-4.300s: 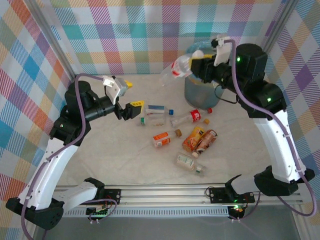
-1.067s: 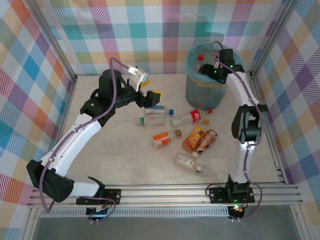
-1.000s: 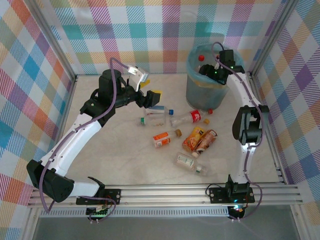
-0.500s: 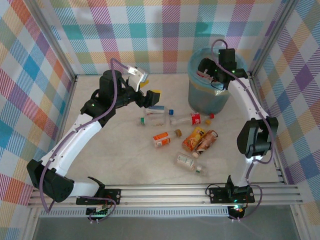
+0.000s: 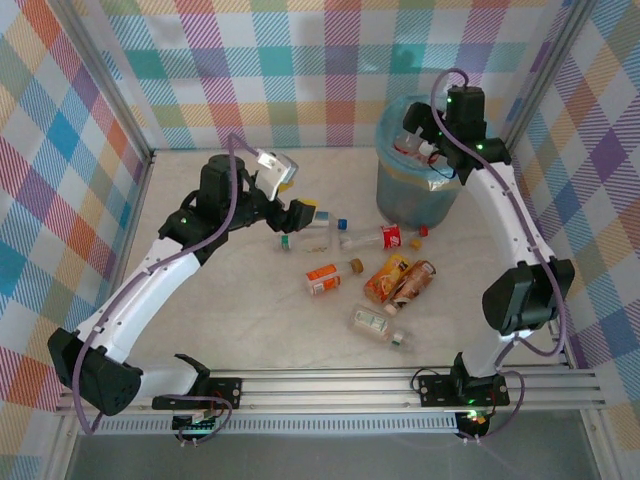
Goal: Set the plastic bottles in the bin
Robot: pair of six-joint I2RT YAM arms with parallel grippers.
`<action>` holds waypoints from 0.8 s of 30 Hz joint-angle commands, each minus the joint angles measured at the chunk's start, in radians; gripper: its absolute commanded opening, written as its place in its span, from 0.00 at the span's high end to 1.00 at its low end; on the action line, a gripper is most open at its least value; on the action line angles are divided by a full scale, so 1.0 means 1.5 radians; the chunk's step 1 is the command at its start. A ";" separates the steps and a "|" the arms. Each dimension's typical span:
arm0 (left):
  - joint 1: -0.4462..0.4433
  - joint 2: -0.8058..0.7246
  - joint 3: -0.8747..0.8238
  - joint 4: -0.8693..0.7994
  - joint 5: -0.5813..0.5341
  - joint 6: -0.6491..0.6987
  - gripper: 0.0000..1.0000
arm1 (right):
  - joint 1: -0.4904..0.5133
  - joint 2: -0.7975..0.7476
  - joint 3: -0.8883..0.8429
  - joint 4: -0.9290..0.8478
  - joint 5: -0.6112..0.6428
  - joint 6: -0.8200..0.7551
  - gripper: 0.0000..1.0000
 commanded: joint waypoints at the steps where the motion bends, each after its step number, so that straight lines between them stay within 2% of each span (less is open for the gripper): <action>1: -0.030 -0.026 -0.020 -0.045 -0.004 0.060 0.17 | 0.010 -0.050 -0.004 0.021 0.010 -0.026 0.00; 5: -0.094 -0.041 -0.045 -0.078 -0.029 0.157 0.17 | 0.014 -0.082 -0.004 0.008 -0.007 -0.041 0.02; 13: -0.240 -0.040 -0.103 -0.099 -0.013 0.343 0.12 | 0.040 -0.158 -0.009 -0.061 -0.136 -0.081 0.06; 18: -0.320 0.020 -0.113 -0.093 -0.029 0.409 0.10 | 0.053 -0.234 -0.066 -0.103 -0.210 -0.101 0.07; 24: -0.357 0.114 -0.099 -0.084 -0.029 0.449 0.08 | 0.057 -0.338 -0.171 -0.177 -0.281 -0.123 0.07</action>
